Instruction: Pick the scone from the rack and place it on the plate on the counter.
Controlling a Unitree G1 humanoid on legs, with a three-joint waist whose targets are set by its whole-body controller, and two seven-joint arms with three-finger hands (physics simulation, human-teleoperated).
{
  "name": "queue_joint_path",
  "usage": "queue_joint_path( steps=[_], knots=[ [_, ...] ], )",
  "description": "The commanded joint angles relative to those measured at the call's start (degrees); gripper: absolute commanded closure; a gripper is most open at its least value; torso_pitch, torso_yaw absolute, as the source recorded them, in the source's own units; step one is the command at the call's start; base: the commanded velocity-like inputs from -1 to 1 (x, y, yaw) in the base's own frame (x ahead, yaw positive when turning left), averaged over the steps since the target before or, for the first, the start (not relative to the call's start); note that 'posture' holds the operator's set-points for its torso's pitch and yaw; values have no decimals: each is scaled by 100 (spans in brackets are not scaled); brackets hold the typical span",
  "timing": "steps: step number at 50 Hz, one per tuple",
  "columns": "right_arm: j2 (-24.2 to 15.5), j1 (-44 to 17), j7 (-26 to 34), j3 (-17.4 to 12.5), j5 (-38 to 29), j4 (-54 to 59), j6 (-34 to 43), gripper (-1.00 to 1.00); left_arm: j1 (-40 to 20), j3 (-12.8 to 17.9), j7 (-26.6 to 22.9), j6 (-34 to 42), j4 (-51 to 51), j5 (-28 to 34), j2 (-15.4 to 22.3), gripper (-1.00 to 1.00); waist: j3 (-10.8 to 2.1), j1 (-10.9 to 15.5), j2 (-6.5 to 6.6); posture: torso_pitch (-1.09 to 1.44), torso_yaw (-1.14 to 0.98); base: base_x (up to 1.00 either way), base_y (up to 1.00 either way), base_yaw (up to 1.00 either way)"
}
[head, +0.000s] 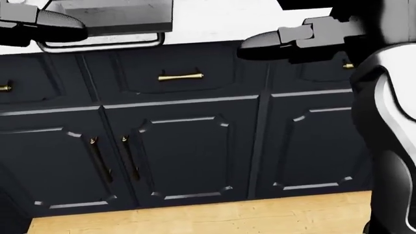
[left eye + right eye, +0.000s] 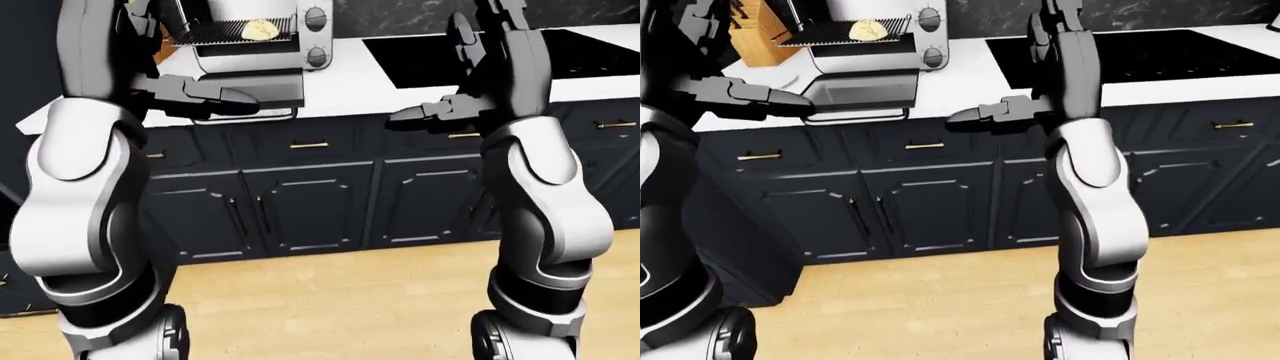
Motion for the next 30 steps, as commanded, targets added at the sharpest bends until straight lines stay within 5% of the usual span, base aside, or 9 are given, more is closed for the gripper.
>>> queue_joint_path(
  steps=[1, 10, 13, 14, 16, 21, 24, 26, 30],
  knots=[
    [-79, -186, -2, -43, 15, -169, -76, -100, -156, 23, 68, -78, -106, -10, 48, -100, -135, -11, 61, 0, 0, 12, 20, 0],
    [-73, -188, 26, -16, -25, -178, -75, -100, -157, 86, 135, -72, -149, -70, 180, -100, -58, 10, -390, 0, 0, 10, 20, 0],
    [-78, -174, 47, -11, -50, -193, -69, -100, -126, 67, 162, -118, -150, -92, 130, -100, -137, 45, -792, 0, 0, 10, 20, 0],
    [-92, -160, 57, -28, -52, -227, -47, -100, -100, 52, 154, -135, -155, -97, 122, -100, -93, 0, -562, 0, 0, 9, 20, 0],
    [-105, -141, 69, -47, -59, -252, -31, -100, -138, 72, 181, -128, -164, -135, 104, -100, -127, 35, -674, 0, 0, 11, 20, 0],
    [-120, -89, 114, -43, -96, -275, -50, -100, -114, 117, 198, -176, -157, -238, 144, -100, -83, 35, -470, 0, 0, 10, 20, 0],
    [-149, -92, 105, -87, -111, -342, 22, -100, -125, 156, 235, -118, -228, -325, 180, -100, -64, -18, -167, 0, 0, 9, 21, 0],
    [-159, -114, 107, -88, -123, -369, 33, -100, -116, 132, 274, -130, -236, -336, 183, -100, -304, -62, 232, 0, 0, 8, 20, 0],
    [-183, -76, 155, -104, -145, -400, 25, -100, -32, 102, 290, -125, -288, -324, 173, -100, -121, 29, -36, 0, 0, 8, 21, 0]
  ],
)
